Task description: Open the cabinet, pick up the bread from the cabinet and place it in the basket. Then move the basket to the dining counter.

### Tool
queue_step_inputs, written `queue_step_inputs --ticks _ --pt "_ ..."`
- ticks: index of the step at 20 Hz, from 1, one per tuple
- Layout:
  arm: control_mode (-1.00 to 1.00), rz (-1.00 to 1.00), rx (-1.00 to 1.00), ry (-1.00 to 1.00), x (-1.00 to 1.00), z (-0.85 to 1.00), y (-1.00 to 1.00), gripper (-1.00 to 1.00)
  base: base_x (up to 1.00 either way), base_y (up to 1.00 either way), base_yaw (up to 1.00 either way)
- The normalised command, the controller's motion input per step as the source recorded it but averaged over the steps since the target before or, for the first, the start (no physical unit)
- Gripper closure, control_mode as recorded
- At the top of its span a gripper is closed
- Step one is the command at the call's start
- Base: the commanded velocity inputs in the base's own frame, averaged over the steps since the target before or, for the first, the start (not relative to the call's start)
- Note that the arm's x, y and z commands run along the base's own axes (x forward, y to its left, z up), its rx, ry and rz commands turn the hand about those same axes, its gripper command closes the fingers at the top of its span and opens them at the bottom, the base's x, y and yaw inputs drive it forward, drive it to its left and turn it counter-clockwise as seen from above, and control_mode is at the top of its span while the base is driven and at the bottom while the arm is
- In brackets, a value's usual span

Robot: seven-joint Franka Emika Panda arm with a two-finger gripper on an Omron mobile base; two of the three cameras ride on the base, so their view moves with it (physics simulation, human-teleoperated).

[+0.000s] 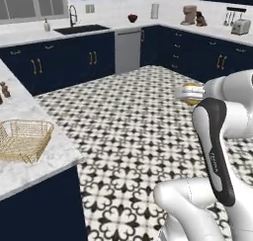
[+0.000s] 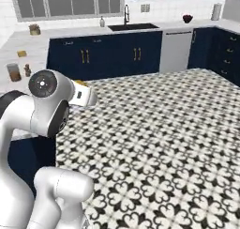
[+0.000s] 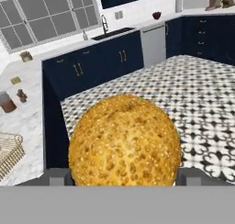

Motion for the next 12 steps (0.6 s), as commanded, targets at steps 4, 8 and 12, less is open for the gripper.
queue_step_inputs --ticks 4,8,12 --pt "1.00 0.00 0.00 0.00 0.00 0.00 0.00 1.00 0.00 -0.03 0.91" --pt "1.00 0.00 0.00 0.00 0.00 0.00 0.00 1.00 0.00 0.95 0.28" --pt "1.00 0.00 0.00 0.00 0.00 0.00 0.00 1.00 0.39 1.00 0.07"
